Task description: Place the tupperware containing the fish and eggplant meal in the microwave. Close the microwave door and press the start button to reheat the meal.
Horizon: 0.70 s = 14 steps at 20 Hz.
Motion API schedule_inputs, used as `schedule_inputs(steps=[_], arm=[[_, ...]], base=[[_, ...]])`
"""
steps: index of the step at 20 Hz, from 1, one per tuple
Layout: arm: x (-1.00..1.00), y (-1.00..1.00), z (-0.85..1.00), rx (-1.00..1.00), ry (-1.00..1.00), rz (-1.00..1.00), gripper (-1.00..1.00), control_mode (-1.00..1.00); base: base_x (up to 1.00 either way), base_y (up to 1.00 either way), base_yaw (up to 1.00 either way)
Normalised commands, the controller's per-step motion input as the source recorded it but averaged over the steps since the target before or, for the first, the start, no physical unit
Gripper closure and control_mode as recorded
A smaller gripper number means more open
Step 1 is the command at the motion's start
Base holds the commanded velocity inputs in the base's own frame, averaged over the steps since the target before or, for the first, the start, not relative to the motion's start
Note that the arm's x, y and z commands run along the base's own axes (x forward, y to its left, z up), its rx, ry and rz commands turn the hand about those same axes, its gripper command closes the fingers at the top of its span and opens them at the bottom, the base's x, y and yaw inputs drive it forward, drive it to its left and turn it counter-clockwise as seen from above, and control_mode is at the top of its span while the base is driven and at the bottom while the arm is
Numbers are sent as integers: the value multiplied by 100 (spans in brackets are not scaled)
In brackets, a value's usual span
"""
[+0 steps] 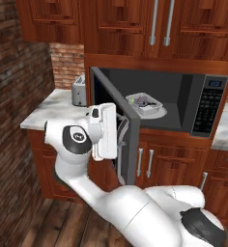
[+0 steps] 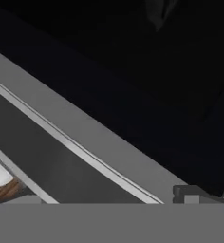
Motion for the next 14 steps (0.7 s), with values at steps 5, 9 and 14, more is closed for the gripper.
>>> schedule_inputs(steps=[5,9,14], arm=[[-6,-81,0,0,11,-17,-100,-100],[0,-72,0,0,18,-18,-100,-100],[0,-64,0,-2,19,-18,-100,-100]], base=[[0,0,0],[0,0,0],[0,0,0]])
